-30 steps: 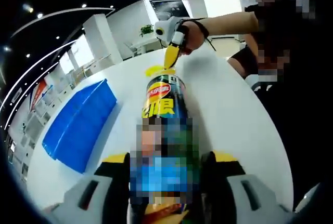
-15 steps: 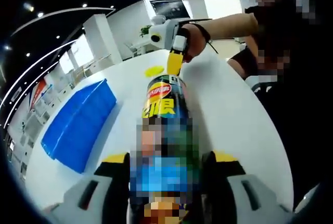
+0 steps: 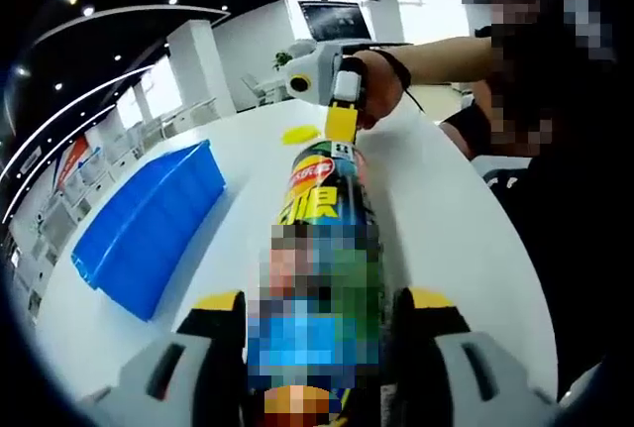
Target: Open the lid of the chip container on the table, take out the chips, place them into the box in front of the container, and close the lid
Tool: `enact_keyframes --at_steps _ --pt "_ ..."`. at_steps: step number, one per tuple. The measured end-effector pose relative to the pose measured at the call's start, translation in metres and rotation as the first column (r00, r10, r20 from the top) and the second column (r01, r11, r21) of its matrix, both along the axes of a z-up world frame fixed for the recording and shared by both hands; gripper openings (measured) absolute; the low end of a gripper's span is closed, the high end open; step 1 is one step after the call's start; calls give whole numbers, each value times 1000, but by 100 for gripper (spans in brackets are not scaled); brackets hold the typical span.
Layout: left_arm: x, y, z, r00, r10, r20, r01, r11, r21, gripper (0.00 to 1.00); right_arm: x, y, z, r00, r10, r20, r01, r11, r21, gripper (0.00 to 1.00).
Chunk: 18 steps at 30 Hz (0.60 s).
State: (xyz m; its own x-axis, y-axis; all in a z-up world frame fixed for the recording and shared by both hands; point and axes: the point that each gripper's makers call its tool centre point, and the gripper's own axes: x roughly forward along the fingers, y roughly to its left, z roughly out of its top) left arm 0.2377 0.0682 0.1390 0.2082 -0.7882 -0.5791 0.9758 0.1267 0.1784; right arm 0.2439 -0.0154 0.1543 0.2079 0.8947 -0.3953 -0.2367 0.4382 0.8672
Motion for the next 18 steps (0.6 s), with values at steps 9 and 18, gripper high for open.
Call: enact_keyframes --at_steps 9,18 --pt "-2 -4 0 1000 -2 12 2 1000 -6 64 5 -4 3 998 -22 52 22 1000 4 2" --pt "2 -13 20 998 60 20 -56 988 -145 64 15 -3 46 992 -86 92 77 993 95 2"
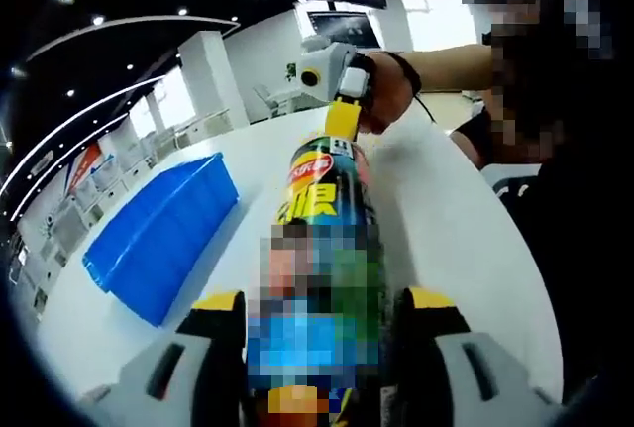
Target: Open the lid of the chip container on the table, take out the chips, place them into the box in front of the container, and close the lid
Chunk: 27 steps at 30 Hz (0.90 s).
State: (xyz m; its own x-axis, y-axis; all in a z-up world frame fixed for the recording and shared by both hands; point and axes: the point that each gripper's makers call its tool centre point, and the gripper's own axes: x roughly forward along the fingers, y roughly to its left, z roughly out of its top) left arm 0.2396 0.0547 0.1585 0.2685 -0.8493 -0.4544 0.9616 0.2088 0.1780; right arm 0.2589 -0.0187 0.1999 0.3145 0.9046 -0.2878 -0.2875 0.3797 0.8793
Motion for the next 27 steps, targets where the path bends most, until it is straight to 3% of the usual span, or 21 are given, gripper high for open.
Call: enact_keyframes --at_steps 4,8,11,13,17,20,27 --pt "0 -7 14 999 12 -36 -16 992 -125 64 2 5 33 992 -13 125 18 999 -37 3" --pt "1 -15 30 998 28 -49 -40 968 -247 64 -2 22 81 976 19 215 -17 1000 -9 4" --pt "-3 -22 32 1000 10 -14 -13 961 -277 64 1 38 109 957 28 288 -23 999 -22 1" --pt "-4 -27 34 1000 19 -9 -21 957 -288 64 -2 46 116 951 72 301 -50 995 -82 1" --pt "-7 -32 35 999 14 -33 -25 937 -350 64 -11 66 128 937 124 326 -98 991 -96 1" --pt "-5 -31 35 999 22 -31 -32 931 -364 64 -15 77 131 913 162 373 -106 980 -167 0" --pt "-6 -30 36 1000 6 -28 -16 922 -387 64 -17 89 134 907 194 373 -129 973 -194 1"
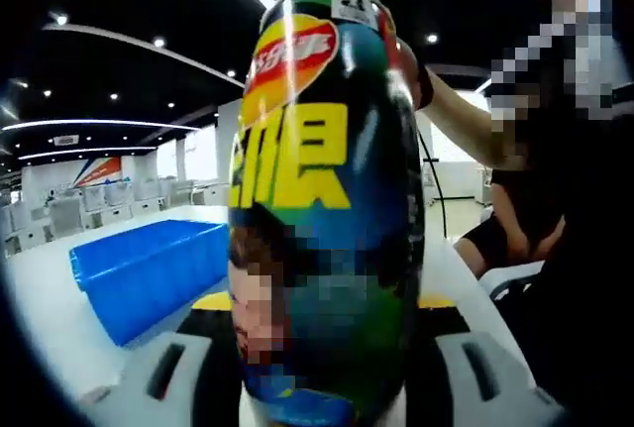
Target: Open the lid of the chip container on the table, take out the chips, place them into the box in front of the container, and close the lid
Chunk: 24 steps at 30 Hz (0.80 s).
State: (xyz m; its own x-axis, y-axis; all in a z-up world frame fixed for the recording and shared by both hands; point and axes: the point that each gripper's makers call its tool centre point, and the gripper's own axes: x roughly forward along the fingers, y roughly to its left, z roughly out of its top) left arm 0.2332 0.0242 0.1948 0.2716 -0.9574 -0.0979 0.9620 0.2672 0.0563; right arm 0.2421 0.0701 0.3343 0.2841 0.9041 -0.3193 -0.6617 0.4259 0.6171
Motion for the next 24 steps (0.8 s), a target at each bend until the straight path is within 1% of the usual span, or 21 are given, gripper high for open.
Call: enact_keyframes --at_steps 4,5,6,9,14,17,18,20,24 --pt "-2 -2 -1 1000 -15 1 15 1000 -5 64 -6 8 0 1000 17 4 -17 1000 -8 1" --pt "-2 -3 -1 1000 -16 0 16 1000 -7 64 -7 9 0 1000 19 11 -19 1000 -18 1" --pt "-2 -4 -1 1000 -17 -3 17 1000 -13 64 -6 9 -1 999 19 32 -17 999 -37 1" --pt "-3 -5 -1 1000 -22 -6 22 999 -33 64 -6 11 -1 999 17 47 -15 998 -55 1" --pt "-5 -4 0 1000 -27 6 28 998 -58 64 -7 14 -2 997 26 69 -21 998 -67 1" --pt "-9 0 0 999 -36 26 38 997 -74 63 -7 15 -2 996 33 83 -27 997 -74 1" --pt "-10 1 1 999 -40 25 42 996 -78 63 -7 15 -2 996 33 85 -26 997 -76 1" --pt "-14 6 0 999 -53 6 54 995 -83 63 -8 16 -3 996 35 81 -29 997 -73 1" --pt "-12 19 3 999 -39 8 39 994 -102 63 -7 17 -4 995 32 91 -25 997 -74 1"
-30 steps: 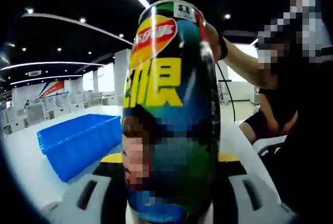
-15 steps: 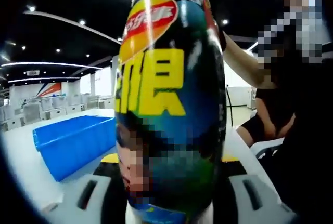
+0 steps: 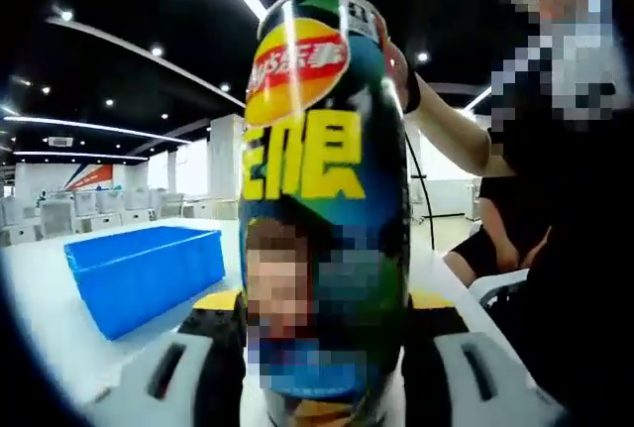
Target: Open the lid of the chip container on the table, take out the chips, place them into the box in front of the container, and close the lid
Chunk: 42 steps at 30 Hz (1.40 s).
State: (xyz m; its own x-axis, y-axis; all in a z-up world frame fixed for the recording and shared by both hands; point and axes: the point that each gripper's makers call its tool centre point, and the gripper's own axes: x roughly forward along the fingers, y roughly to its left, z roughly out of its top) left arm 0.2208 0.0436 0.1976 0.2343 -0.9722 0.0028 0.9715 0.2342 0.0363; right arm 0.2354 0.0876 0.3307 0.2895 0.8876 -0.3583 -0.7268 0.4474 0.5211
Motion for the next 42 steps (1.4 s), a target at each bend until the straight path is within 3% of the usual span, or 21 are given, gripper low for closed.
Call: enact_keyframes --at_steps 3,6,9,10,12,19,28,37,42 --pt "-1 13 10 1000 13 3 -12 999 -44 60 -1 2 0 1000 6 3 -6 1000 -4 1" --pt "-3 20 13 1000 17 4 -17 999 -50 58 -2 5 0 1000 8 14 -8 1000 -9 1" --pt "-9 23 13 1000 -3 -14 3 999 -45 50 -3 7 0 1000 12 21 -11 1000 -14 1" --pt "-14 22 11 999 -28 -34 27 999 -40 46 -3 8 0 1000 12 23 -12 1000 -14 1" --pt "-10 19 14 1000 -2 -16 1 999 -34 46 -4 10 0 999 16 29 -16 1000 -23 1" --pt "-12 2 11 1000 -22 -20 21 1000 -18 45 -8 12 -1 999 28 37 -26 999 -47 1" --pt "-5 -13 10 999 -26 -27 24 997 -72 45 1 -10 -3 999 -24 43 26 999 -39 1" --pt "-6 -14 10 999 -26 -28 23 996 -83 45 0 -11 1 992 -16 125 20 999 -37 7" --pt "-5 -15 9 999 -22 -27 20 996 -89 45 2 -18 10 979 -48 200 53 998 -17 12"
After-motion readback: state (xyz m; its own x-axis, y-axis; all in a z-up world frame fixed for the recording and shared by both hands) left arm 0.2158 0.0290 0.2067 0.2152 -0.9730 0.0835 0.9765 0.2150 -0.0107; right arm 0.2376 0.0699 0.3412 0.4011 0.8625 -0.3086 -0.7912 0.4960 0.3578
